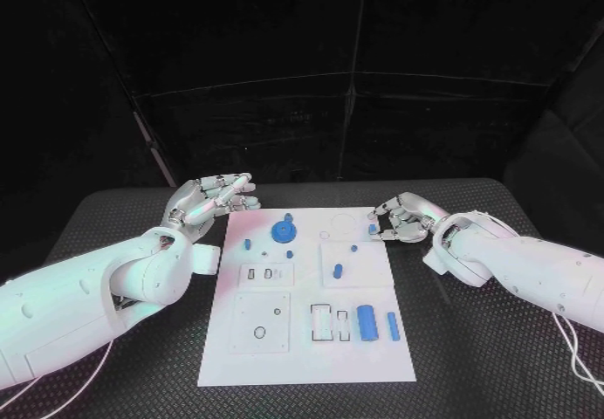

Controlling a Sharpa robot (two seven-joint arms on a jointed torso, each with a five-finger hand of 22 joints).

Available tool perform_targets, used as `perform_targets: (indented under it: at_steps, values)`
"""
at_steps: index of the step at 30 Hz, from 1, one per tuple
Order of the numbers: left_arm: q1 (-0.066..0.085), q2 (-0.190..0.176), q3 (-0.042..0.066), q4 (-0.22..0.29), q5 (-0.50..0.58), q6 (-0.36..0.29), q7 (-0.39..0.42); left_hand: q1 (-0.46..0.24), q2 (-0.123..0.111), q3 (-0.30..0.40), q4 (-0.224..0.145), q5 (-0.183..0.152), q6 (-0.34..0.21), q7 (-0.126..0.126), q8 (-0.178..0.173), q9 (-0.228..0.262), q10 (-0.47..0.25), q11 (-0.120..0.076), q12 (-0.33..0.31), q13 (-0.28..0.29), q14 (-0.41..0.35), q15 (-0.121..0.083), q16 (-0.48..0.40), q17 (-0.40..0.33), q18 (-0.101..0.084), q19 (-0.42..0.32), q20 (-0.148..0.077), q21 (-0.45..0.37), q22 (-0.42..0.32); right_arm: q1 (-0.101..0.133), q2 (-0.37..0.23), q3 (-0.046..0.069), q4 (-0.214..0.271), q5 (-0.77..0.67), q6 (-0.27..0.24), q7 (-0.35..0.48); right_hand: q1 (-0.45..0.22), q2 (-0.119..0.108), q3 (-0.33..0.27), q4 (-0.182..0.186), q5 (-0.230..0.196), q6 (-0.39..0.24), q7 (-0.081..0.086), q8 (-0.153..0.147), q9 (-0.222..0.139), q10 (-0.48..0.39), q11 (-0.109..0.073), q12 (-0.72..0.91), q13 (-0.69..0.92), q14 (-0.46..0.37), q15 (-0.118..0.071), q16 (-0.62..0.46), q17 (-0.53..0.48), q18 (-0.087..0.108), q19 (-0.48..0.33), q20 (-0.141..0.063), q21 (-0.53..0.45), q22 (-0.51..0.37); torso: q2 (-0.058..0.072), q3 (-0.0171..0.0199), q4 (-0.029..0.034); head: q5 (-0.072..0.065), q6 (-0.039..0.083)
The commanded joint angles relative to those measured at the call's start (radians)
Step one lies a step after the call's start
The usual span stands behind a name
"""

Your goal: Assemble the parts on the task board

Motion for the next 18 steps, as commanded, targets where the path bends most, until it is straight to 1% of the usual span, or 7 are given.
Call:
perform_targets:
  at_steps: [1,4,12,18]
  values:
    - [0.001,0.002,0.001,0.000,-0.003,0.014,0.008,0.007,0.001,0.002,-0.006,-0.005,0.002,0.016,-0.005,-0.001,0.000,0.006,-0.005,-0.001,0.002,0.003,-0.006,0.001,0.013,0.007,-0.001,-0.006,-0.001,0.000,0.002,0.001,-0.004,0.009,0.013,0.017,0.008,0.000,0.001,-0.005,0.002,0.004,0.001,-0.002,-0.001,-0.008,-0.001,-0.005,0.000,0.070,-0.008,-0.001,0.108,-0.004,-0.009,0.001,-0.004,-0.001,-0.001,-0.0002,0.0003,0.000,-0.001]
    - [0.001,0.001,0.001,-0.001,-0.003,0.013,0.008,0.007,0.001,0.002,-0.006,-0.005,0.002,0.016,-0.005,-0.001,0.000,0.006,-0.005,-0.001,0.002,0.003,-0.006,0.001,0.013,0.007,-0.001,-0.006,-0.001,-0.001,0.002,0.001,-0.007,0.009,0.013,0.015,0.008,0.003,0.001,-0.006,0.004,0.006,0.001,-0.001,-0.001,-0.007,-0.001,-0.005,0.001,0.071,-0.008,-0.001,0.108,-0.004,-0.008,0.001,-0.003,0.000,0.000,-0.0003,-0.0001,0.000,-0.002]
    - [0.001,0.002,0.001,-0.003,-0.003,0.013,0.007,0.007,0.001,0.002,-0.006,-0.005,0.002,0.016,-0.005,-0.001,0.000,0.006,-0.005,-0.001,0.002,0.003,-0.006,0.001,0.013,0.007,-0.001,-0.006,-0.001,-0.001,0.007,0.001,-0.021,0.005,0.015,0.008,0.012,0.029,0.006,-0.018,0.005,0.055,-0.008,0.025,0.006,-0.002,-0.009,0.001,0.008,0.071,-0.014,0.000,0.112,-0.004,-0.005,-0.004,-0.001,0.004,-0.001,0.0000,0.0007,-0.002,-0.004]
    - [0.001,0.002,0.001,-0.004,-0.003,0.013,0.007,0.007,0.001,0.002,-0.006,-0.005,0.002,0.016,-0.005,-0.001,0.000,0.006,-0.005,-0.001,0.002,0.003,-0.006,0.001,0.013,0.007,-0.001,-0.006,-0.001,-0.001,0.012,0.001,-0.028,-0.005,0.018,0.005,0.022,0.043,0.016,-0.032,-0.002,0.082,-0.013,0.037,0.007,0.003,-0.014,0.006,0.015,0.072,-0.019,0.001,0.115,-0.005,-0.003,-0.008,0.001,0.006,-0.001,0.0008,0.0006,0.001,-0.007]
